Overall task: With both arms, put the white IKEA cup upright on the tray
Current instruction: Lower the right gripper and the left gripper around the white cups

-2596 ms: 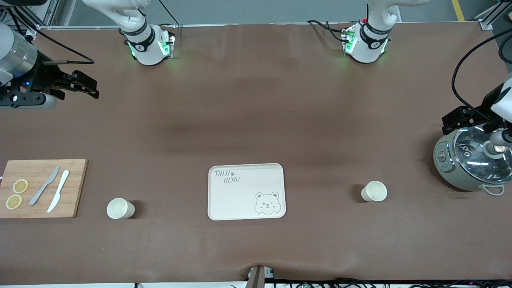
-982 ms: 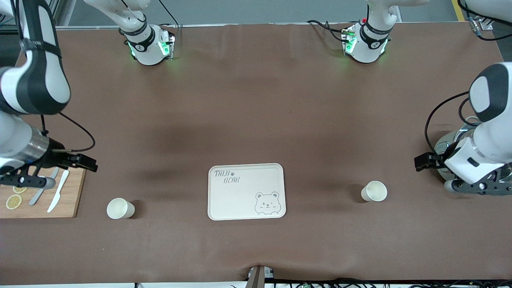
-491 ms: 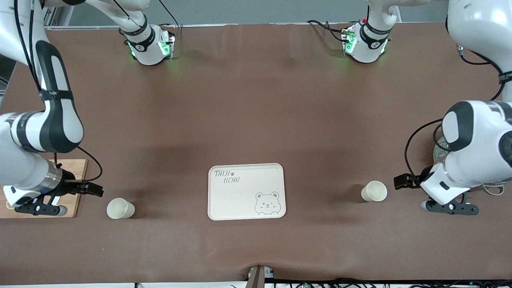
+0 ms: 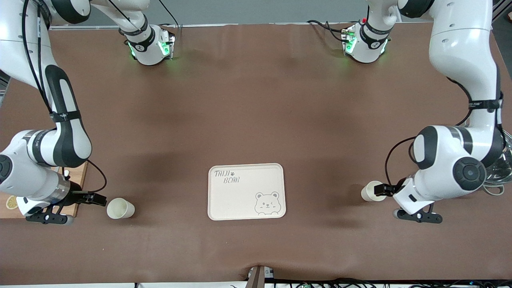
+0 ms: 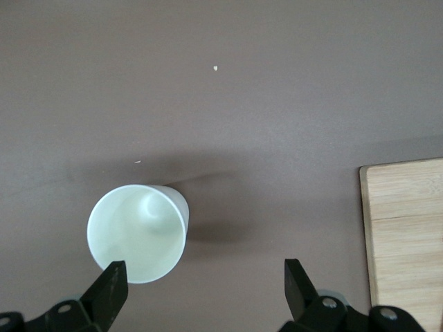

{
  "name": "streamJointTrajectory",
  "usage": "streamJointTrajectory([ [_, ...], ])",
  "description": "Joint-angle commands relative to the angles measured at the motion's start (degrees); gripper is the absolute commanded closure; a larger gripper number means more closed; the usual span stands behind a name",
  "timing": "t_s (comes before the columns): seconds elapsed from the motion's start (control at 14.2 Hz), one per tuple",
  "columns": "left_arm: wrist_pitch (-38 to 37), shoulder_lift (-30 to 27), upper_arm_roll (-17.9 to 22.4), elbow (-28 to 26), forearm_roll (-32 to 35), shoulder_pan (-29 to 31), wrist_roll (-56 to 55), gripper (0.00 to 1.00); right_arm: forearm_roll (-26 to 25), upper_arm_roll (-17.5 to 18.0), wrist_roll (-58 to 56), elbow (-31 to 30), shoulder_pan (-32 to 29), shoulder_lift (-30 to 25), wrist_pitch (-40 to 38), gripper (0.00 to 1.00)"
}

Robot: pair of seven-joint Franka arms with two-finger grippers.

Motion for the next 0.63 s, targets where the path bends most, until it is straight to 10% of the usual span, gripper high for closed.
streamJointTrajectory([
  [0.0, 0.6, 1.7, 0.1, 0.7, -0.7, 0.0, 0.8, 0.00, -1.3, 0.6, 0.2, 3.3, -0.4, 3.1, 0.4, 0.00],
  [0.56, 1.5, 6.7, 0.1, 0.4, -0.8, 1.5, 1.4, 0.00, -1.2, 0.7, 0.7, 3.3, 0.1, 7.5, 7.7, 0.00],
])
